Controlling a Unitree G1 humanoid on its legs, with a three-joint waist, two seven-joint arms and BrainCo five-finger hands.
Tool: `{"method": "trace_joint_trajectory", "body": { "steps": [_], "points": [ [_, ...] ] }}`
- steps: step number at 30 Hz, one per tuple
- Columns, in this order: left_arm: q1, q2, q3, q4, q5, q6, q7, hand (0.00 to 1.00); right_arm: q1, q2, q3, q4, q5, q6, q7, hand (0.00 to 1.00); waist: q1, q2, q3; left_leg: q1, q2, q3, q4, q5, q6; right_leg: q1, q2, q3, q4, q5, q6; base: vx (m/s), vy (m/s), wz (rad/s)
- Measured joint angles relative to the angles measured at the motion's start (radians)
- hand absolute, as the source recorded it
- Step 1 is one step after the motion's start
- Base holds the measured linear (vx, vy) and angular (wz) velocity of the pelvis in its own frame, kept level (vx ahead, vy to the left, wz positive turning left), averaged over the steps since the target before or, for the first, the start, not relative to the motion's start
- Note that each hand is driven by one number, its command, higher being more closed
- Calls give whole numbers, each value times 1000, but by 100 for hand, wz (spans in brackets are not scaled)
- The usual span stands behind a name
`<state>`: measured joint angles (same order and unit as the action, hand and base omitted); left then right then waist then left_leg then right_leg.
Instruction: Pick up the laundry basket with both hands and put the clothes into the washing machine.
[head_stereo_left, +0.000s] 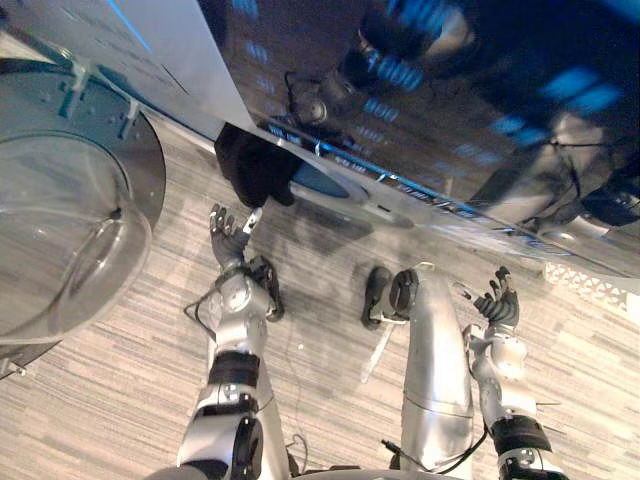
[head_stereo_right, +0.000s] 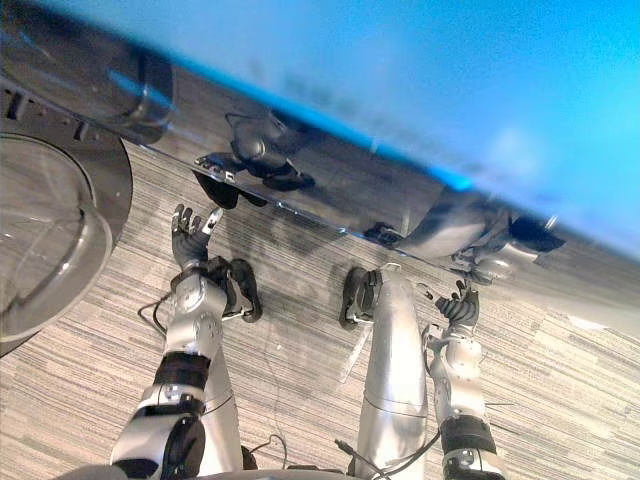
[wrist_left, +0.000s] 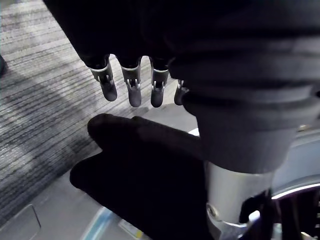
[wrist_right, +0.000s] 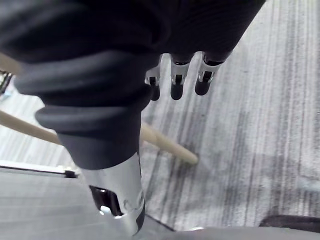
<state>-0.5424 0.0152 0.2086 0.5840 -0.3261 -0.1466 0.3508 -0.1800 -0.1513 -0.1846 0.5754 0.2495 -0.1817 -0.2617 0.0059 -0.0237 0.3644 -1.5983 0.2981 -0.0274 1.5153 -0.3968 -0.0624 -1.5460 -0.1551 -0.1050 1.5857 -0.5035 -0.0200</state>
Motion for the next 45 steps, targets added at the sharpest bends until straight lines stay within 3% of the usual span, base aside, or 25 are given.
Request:
{"method": "trace_joint_trajectory", "body": {
  "steps": [5,9,11,14,19,22,25,28,31,38,39,40,42,44,45],
  "points": [
    [-151,75,4,41,-38,14,-15,0,-39,-11,17,29,37,16,1,0,-7,-42,29,-88,8,-17,78,-14,-10,-85,-4,8,80,-12,3,3,-29,-1],
    [-172,87,-11,50,-37,28,-41,0,-61,-11,18,30,39,17,2,0,-20,-45,57,-95,14,-14,95,-15,-9,-87,-5,15,88,-12,4,17,-4,-2],
    [-156,87,-33,-16,-32,26,-48,0,-63,-12,17,27,42,16,3,0,-20,-46,67,-94,15,-9,95,-15,-9,-87,-6,19,87,-11,6,37,1,3],
    [-76,96,-84,-293,66,-20,-31,0,-51,-14,10,-22,54,1,8,0,-20,-48,98,-91,16,7,79,-15,-9,-86,-20,23,74,-7,13,59,-1,10],
    [-6,53,-71,-422,146,-40,9,0,-46,-15,0,-50,53,-11,16,0,-14,-42,124,-54,14,32,44,-14,-9,-60,-24,34,41,1,27,43,3,4],
    [15,12,-39,-421,141,-38,23,0,-45,-16,1,-55,49,-8,15,0,-12,-41,125,-38,5,39,23,-14,-9,-45,-28,34,25,1,28,53,0,8],
    [23,-5,-25,-429,133,-38,22,0,-16,-36,-6,-243,0,-3,-31,0,-11,-38,127,-34,-1,43,15,-14,-9,-41,-34,35,21,3,32,54,-5,8],
    [17,-6,-14,-406,123,-38,11,0,-11,-10,35,-491,-73,-66,-89,0,-10,-37,127,-34,2,42,17,-14,-8,-41,-36,32,17,7,39,50,4,-7],
    [-24,-10,-21,-318,99,-37,-21,0,-24,30,99,-514,-127,-80,-87,0,0,-36,128,-35,8,48,17,-14,-8,-44,-35,37,17,7,39,57,-10,2],
    [-82,1,-62,-179,12,-22,-54,0,-44,24,76,-507,-139,-48,-104,0,6,-28,130,-39,16,54,48,-17,-4,-49,-33,52,25,13,50,51,7,-9],
    [-90,1,-62,-167,6,-21,-55,100,-32,33,72,-496,-136,-48,-105,0,4,-28,130,-40,18,53,53,-17,-2,-49,-31,52,27,13,51,42,-2,-15],
    [-104,2,-61,-156,-1,-15,-56,100,-27,48,52,-493,-126,-50,-105,0,7,-32,131,-45,24,47,66,-20,3,-50,-23,51,32,13,51,33,-4,-14],
    [-139,20,-72,-135,-38,-17,-62,100,-27,56,13,-451,-10,-58,-16,0,-7,-49,130,-55,23,48,74,-23,7,-59,-21,55,39,13,51,50,-12,-3],
    [-191,52,-74,-121,-38,-15,-60,100,-25,58,-6,-436,20,-50,4,0,-23,-77,139,-70,26,48,80,-23,6,-71,-22,53,44,13,51,42,-12,1],
    [-203,60,-72,-120,-46,-15,-45,100,-22,59,-6,-454,-28,-37,-9,0,-27,-86,143,-74,27,47,85,-23,6,-76,-22,55,50,13,51,32,-11,-5]
  ]
}}
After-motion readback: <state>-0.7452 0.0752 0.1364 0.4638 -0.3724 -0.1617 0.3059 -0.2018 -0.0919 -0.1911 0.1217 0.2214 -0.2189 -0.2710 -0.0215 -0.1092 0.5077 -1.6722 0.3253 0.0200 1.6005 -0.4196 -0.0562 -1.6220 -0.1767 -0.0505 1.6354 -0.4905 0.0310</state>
